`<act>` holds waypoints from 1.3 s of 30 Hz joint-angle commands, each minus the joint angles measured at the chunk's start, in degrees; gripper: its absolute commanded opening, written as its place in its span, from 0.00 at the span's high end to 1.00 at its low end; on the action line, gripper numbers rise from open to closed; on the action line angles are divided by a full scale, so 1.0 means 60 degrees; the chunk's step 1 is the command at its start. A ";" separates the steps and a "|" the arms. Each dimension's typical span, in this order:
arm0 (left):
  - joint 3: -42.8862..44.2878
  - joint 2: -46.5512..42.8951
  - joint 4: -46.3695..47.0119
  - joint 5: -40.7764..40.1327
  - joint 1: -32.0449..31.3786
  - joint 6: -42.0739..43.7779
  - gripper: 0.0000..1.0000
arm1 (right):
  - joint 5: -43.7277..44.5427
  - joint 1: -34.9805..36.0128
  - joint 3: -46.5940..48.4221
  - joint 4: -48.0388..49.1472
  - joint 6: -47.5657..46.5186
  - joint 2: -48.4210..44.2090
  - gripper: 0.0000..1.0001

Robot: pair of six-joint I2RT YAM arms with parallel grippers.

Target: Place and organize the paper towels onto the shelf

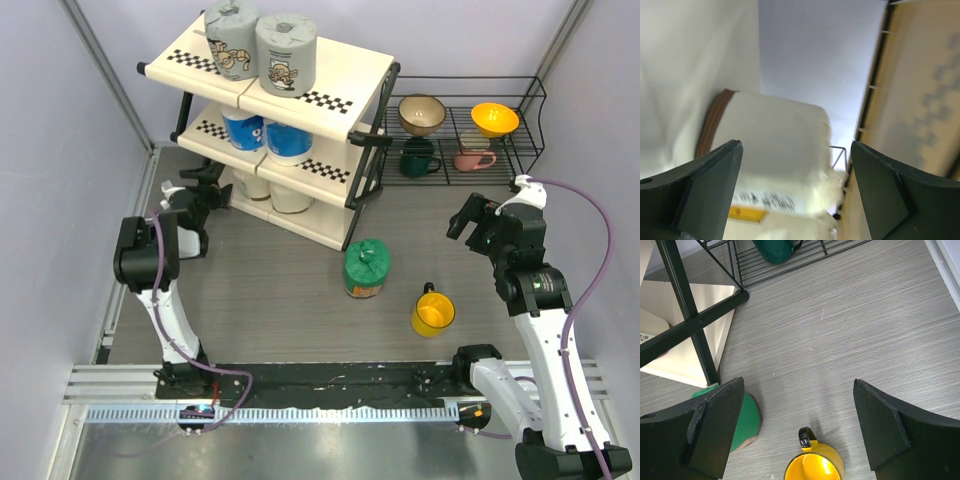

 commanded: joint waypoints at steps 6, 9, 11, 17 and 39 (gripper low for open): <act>-0.2609 -0.4489 -0.2030 0.0907 0.0618 0.0855 0.04 | 0.0288 0.0013 0.0241 0.0173 0.0067 -0.0198 0.04; -0.2758 -0.6656 -0.4523 0.1172 0.0064 0.2274 0.04 | 0.0332 -0.0002 0.0271 0.0115 0.0082 -0.0227 0.04; -0.2627 -0.8423 -0.7745 0.0487 -0.0435 0.3270 0.04 | 0.0377 -0.0002 0.0241 0.0071 0.0096 -0.0271 0.05; -0.2333 -1.1257 -1.2054 -0.0528 -0.1902 0.4709 0.02 | 0.0304 -0.0002 0.0168 0.0086 0.0228 -0.0257 0.05; -0.0708 -0.7894 -1.1359 -0.5625 -1.0046 0.4241 0.00 | 0.0318 0.0013 0.0256 -0.0017 0.0096 -0.0476 0.05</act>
